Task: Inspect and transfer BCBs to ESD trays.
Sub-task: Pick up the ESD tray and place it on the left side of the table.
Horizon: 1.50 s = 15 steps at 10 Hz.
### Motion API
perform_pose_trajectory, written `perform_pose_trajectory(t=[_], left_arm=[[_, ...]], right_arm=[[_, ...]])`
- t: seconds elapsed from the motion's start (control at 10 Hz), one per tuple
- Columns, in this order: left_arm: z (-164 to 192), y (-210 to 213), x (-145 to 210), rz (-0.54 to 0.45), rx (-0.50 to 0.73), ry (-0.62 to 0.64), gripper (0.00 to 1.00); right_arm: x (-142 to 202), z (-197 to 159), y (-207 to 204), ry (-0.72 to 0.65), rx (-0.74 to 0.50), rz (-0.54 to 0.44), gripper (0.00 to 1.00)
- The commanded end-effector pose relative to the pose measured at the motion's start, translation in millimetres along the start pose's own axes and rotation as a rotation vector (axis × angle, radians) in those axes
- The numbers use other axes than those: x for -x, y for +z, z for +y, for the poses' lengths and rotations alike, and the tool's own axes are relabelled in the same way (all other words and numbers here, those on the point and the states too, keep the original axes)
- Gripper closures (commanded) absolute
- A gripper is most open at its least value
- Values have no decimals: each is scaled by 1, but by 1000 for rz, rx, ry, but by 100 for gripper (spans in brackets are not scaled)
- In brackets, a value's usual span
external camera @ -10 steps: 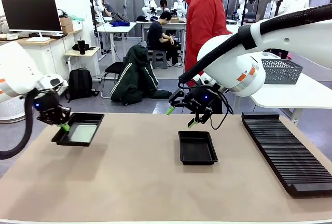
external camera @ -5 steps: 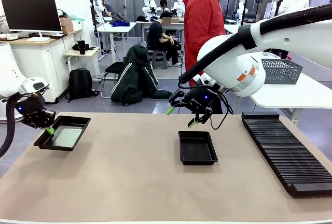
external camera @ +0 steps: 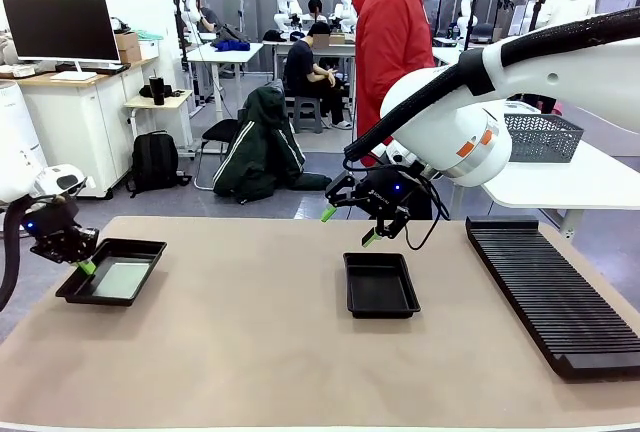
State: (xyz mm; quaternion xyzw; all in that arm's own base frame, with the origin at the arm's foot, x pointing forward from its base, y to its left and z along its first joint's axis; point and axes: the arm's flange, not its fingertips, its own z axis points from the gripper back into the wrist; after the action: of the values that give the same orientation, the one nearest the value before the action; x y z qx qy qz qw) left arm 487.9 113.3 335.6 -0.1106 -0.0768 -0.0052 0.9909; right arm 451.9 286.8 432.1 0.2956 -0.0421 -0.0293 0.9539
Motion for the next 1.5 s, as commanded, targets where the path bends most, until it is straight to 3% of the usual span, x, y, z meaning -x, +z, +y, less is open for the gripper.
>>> perform_pose_trajectory(t=[0.0, 0.5, 1.4], left_arm=[[7, -6, 10, -33, 3, -11, 97], [-2, -21, 21, -75, 13, 13, 97], [-1, -17, 14, -40, -12, 32, 97]], right_arm=[[0, 1, 0, -13, 3, -8, 0], [0, 1, 0, -13, 3, -8, 0], [0, 1, 0, -13, 3, -8, 0]])
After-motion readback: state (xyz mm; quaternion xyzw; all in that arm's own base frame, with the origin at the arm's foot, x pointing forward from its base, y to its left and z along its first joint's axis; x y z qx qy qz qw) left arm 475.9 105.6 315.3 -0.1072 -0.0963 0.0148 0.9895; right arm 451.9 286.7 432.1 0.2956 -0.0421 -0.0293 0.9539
